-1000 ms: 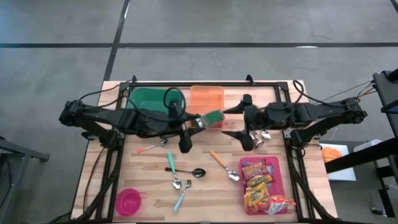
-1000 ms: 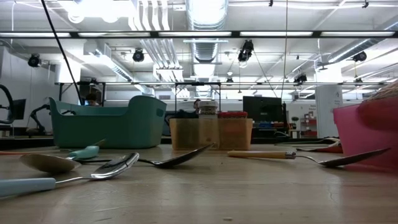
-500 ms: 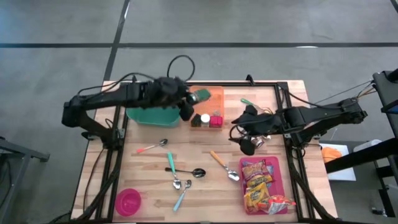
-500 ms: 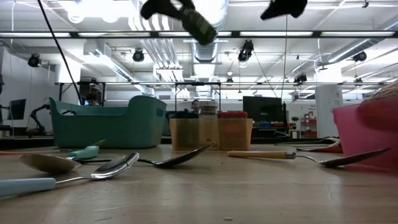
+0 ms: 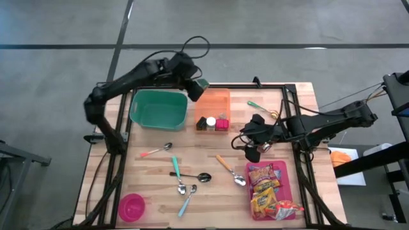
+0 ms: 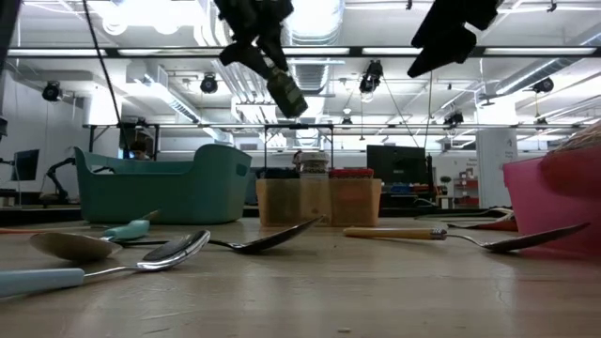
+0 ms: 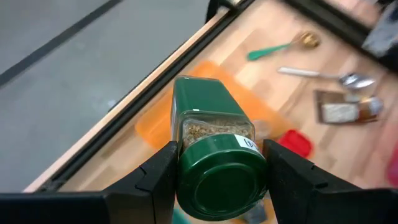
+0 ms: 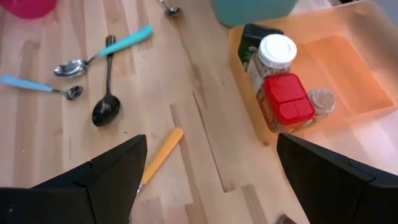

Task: Pick & Place Food Item
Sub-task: Put the green seasoning bottle into the orange bin

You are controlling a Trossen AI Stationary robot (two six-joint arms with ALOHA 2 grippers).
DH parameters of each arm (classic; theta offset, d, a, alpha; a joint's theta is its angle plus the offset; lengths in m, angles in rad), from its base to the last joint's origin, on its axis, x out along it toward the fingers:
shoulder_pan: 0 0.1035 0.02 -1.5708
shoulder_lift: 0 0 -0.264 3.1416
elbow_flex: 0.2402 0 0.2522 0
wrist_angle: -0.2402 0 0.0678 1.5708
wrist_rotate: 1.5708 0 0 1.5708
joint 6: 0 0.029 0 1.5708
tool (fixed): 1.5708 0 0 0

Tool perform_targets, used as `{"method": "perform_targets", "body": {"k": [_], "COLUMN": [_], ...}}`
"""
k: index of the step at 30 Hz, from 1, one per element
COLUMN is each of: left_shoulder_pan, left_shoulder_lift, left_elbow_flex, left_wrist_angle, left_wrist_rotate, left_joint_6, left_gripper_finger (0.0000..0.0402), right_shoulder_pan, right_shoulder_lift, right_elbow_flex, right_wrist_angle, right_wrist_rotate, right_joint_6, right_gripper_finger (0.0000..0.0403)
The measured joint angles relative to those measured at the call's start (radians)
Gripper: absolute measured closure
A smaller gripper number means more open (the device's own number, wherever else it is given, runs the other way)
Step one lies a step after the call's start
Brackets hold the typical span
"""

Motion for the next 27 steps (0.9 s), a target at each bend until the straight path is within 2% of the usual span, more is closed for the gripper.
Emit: {"method": "perform_targets", "body": {"k": [7, 12, 16, 27], "left_shoulder_pan": [0.008, 0.01, 0.01, 0.002], "left_shoulder_lift": [0.202, 0.308, 0.346, 0.389], "left_elbow_flex": [0.256, 0.359, 0.372, 0.256], "left_wrist_angle": [-0.237, -0.319, -0.334, -0.373], "left_wrist_rotate": [0.005, 0.019, 0.027, 0.028], "left_joint_6": [0.068, 0.113, 0.147, 0.283], "left_gripper_finger": [0.0216, 0.0216, 0.0216, 0.0216], "right_shoulder_pan": [0.0, 0.0, 0.0, 0.0], "right_shoulder_lift": [0.0, 0.0, 0.0, 0.0], "right_elbow_flex": [-0.038, -0.068, -0.073, -0.073], "right_wrist_angle": [0.018, 0.019, 0.018, 0.021], "right_wrist_rotate": [0.0, 0.0, 0.0, 0.0], "right_joint_6": [0.008, 0.029, 0.035, 0.029], "right_gripper_finger": [0.0046, 0.0046, 0.0046, 0.0046]}}
